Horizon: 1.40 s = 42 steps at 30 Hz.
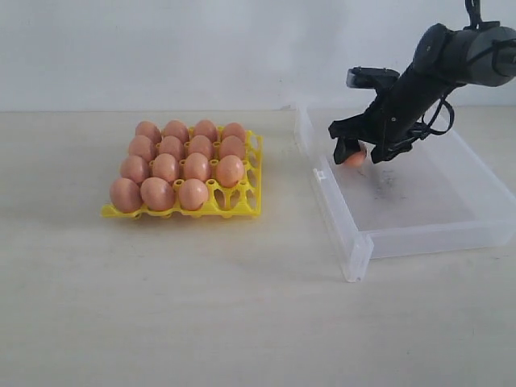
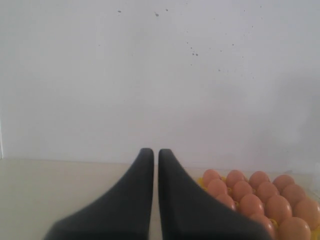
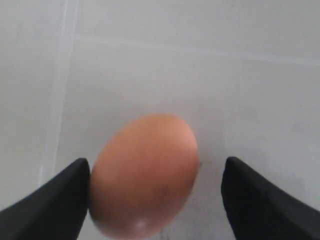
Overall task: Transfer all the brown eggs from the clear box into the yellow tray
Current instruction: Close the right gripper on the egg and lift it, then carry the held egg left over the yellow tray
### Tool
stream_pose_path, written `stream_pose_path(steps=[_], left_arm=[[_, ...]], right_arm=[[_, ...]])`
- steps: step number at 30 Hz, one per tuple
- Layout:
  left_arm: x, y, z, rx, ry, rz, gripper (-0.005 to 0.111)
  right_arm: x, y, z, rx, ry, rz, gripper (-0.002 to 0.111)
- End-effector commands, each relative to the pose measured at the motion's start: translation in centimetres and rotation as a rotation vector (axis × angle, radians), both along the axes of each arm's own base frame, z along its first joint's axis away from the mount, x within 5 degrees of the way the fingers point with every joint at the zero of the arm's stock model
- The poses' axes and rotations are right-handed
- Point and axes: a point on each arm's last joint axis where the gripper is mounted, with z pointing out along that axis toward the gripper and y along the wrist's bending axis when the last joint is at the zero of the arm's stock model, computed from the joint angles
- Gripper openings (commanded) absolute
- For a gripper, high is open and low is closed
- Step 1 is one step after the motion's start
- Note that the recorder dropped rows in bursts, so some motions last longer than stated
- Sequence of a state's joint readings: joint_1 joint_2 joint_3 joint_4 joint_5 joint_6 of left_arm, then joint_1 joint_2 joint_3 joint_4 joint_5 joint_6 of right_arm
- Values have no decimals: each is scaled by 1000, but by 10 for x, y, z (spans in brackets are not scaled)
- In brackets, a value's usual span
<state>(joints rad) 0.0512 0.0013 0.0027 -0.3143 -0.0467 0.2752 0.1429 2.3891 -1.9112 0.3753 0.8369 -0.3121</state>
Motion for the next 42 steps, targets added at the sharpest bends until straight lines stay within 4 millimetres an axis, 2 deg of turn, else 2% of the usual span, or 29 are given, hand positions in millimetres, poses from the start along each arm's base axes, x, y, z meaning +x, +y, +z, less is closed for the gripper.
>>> stream_pose_path(steps=[1, 8, 12, 14, 22, 27, 29, 30, 32, 33, 37, 42], left_arm=[[0, 0, 1, -1, -9, -2, 4], [0, 0, 1, -1, -9, -2, 4], [0, 0, 1, -1, -9, -2, 4], [0, 0, 1, -1, -9, -2, 4], [0, 0, 1, -1, -9, -2, 4], [0, 0, 1, -1, -9, -2, 4], [0, 0, 1, -1, -9, -2, 4], [0, 0, 1, -1, -9, -2, 4], [0, 0, 1, -1, -9, -2, 4], [0, 0, 1, -1, -9, -2, 4], [0, 0, 1, -1, -9, -2, 4], [0, 0, 1, -1, -9, -2, 4]], right_arm=[[6, 4, 5, 42, -67, -75, 67], [10, 5, 8, 91, -90, -147, 67], [5, 5, 6, 84, -31, -136, 58], [4, 4, 5, 73, -14, -144, 57], [-1, -1, 1, -37, 1, -25, 57], [0, 0, 1, -45, -8, -22, 56], [0, 0, 1, -41, -7, -24, 46], [-1, 0, 0, -42, 2, -22, 35], [-3, 0, -2, -43, 23, -16, 6], [-3, 0, -4, -44, 35, -13, 0], [0, 1, -11, -31, 5, -26, 1], [7, 8, -16, 146, -198, -167, 0]])
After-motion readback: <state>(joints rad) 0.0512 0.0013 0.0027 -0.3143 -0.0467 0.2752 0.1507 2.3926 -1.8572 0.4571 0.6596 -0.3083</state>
